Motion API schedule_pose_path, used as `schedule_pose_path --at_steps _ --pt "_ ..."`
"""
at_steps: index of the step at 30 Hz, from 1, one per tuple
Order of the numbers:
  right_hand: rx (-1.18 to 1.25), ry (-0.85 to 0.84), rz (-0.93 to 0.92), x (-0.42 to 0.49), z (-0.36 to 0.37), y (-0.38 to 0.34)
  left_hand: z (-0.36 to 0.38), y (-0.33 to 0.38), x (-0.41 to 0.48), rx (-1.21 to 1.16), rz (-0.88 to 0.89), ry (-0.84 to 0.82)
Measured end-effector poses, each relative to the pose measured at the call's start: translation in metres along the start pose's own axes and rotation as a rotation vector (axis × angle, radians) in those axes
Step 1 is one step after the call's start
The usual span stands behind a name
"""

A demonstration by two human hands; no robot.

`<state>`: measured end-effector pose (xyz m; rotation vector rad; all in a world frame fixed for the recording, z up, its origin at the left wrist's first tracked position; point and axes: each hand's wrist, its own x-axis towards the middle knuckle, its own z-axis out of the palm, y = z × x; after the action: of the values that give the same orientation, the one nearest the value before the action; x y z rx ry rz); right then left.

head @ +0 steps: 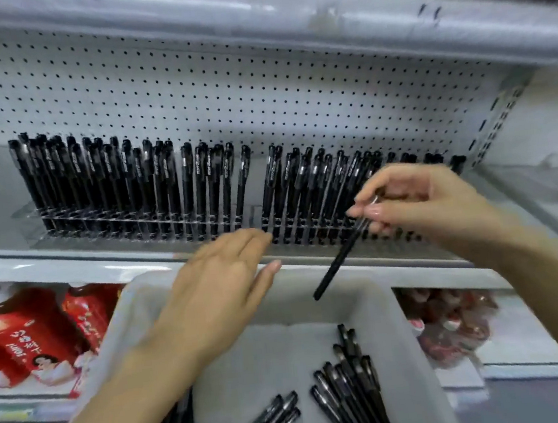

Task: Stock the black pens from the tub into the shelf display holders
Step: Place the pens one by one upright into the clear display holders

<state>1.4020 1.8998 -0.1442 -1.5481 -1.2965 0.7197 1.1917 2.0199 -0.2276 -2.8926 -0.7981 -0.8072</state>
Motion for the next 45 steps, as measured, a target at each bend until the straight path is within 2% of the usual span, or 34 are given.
schedule_pose_path --at_steps 4,10,19,35,45 --pt "0.071 0.147 0.001 -0.003 -0.036 -0.002 0.023 0.024 0.030 -0.030 0.097 -0.009" --pt "0.108 0.383 -0.105 0.003 -0.058 0.004 0.044 0.044 0.048 -0.036 0.134 -0.052" --pt "-0.010 0.634 -0.254 0.024 -0.053 0.018 0.054 0.043 0.044 -0.068 0.130 -0.097" --pt "0.005 0.577 -0.308 0.038 -0.046 0.030 0.062 0.047 0.041 -0.119 0.137 -0.124" --pt "-0.126 0.470 -0.316 0.044 -0.040 0.047 0.065 0.046 0.040 -0.135 0.146 -0.139"
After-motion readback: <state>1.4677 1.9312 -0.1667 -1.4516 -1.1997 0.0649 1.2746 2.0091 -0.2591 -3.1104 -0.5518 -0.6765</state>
